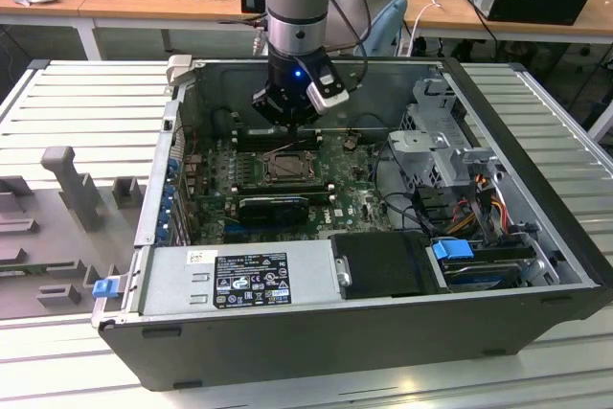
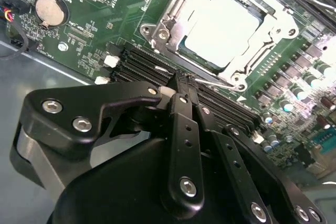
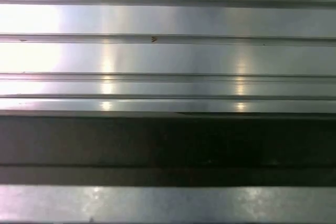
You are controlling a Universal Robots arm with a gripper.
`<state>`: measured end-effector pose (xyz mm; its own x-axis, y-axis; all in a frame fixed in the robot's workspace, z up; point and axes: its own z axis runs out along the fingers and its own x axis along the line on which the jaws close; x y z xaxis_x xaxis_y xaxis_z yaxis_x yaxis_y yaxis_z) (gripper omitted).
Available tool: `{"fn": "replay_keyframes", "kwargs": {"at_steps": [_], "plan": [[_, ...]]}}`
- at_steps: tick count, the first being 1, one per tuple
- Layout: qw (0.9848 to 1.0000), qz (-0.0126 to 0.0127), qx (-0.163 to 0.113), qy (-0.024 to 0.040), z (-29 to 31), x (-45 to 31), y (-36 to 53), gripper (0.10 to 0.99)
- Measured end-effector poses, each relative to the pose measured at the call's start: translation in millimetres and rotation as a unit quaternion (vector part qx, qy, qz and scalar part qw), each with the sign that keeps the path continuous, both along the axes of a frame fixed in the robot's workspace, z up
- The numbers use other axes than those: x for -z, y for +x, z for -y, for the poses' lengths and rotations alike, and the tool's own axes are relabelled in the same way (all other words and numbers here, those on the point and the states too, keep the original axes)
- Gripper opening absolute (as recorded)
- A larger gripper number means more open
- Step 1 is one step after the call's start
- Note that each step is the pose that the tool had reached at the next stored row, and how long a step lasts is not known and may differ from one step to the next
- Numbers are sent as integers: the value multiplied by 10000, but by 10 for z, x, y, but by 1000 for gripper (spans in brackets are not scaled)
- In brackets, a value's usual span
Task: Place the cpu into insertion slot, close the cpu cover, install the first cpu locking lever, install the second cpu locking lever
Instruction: 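Install the first cpu locking lever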
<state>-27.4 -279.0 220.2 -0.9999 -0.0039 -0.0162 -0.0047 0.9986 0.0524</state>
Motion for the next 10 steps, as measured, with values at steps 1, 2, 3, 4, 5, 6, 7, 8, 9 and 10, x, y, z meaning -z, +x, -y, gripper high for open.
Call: {"fn": "replay_keyframes", "kwargs": {"at_steps": [1,2,3,4,5,6,7,8,9,10], "plan": [[10000,0,-3,0,0,7,8,106],[10000,0,-5,0,0,14,17,106],[10000,0,-8,0,0,22,25,106],[10000,0,-11,0,0,29,32,106],[10000,0,-15,0,0,39,38,106],[10000,0,-21,0,0,45,41,106],[10000,0,-34,0,0,54,44,106],[10000,0,-47,0,0,62,47,106],[10000,0,-53,0,0,68,48,106],[10000,0,-57,0,0,77,49,106]]}}
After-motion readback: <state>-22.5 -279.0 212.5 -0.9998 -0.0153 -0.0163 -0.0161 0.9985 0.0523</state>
